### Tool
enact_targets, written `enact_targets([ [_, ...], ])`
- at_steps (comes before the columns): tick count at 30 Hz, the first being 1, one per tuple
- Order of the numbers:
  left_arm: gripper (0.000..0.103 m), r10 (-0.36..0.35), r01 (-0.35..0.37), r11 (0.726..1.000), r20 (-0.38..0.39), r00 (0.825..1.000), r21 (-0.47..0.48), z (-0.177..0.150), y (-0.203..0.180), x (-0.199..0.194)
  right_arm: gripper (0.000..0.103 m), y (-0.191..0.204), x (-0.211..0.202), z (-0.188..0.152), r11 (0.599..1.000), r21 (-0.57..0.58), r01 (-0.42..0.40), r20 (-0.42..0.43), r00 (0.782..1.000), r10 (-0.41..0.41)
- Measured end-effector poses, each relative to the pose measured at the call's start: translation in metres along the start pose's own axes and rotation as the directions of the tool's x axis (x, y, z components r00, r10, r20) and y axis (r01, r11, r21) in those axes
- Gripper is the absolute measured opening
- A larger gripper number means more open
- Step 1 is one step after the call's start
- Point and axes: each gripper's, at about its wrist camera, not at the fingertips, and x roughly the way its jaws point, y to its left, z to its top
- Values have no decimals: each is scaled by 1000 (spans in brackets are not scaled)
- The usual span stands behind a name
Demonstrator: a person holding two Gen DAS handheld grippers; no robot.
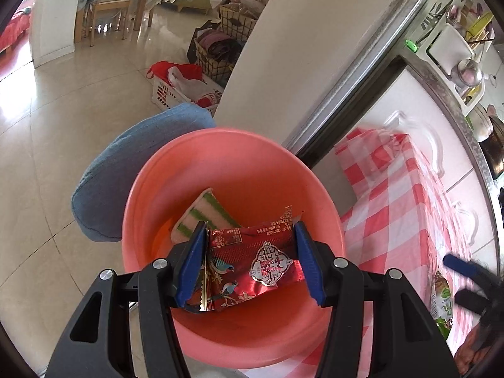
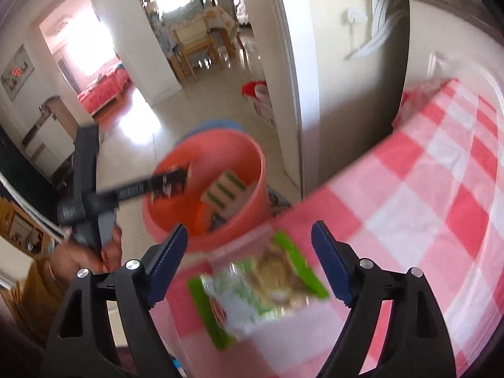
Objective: Collect trash
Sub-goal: 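Carry the wrapper and Green Peas bag over the orange bucket with both tools, then open both tools over the bucket to drop the wrapper and bag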
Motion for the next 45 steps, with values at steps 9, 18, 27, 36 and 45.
enact_targets([
  [9,56,-14,14,1000,-25,1000,9,-5,-7,5,89,18,0,-20,993,-113,32,-28,999,-35],
  [18,56,-13,14,1000,-37,999,25,-10,-14,7,68,27,-2,-21,972,-183,150,-10,988,-154],
  [27,56,-18,19,999,-34,999,33,-11,-17,4,51,21,-5,-21,978,-144,150,24,989,-149],
  [36,57,15,-14,999,-23,1000,43,-9,-16,3,46,14,-2,-11,986,-100,132,33,991,-130],
  [45,57,65,-64,996,-10,998,69,-6,-13,5,45,33,14,19,992,-118,53,43,998,-48],
])
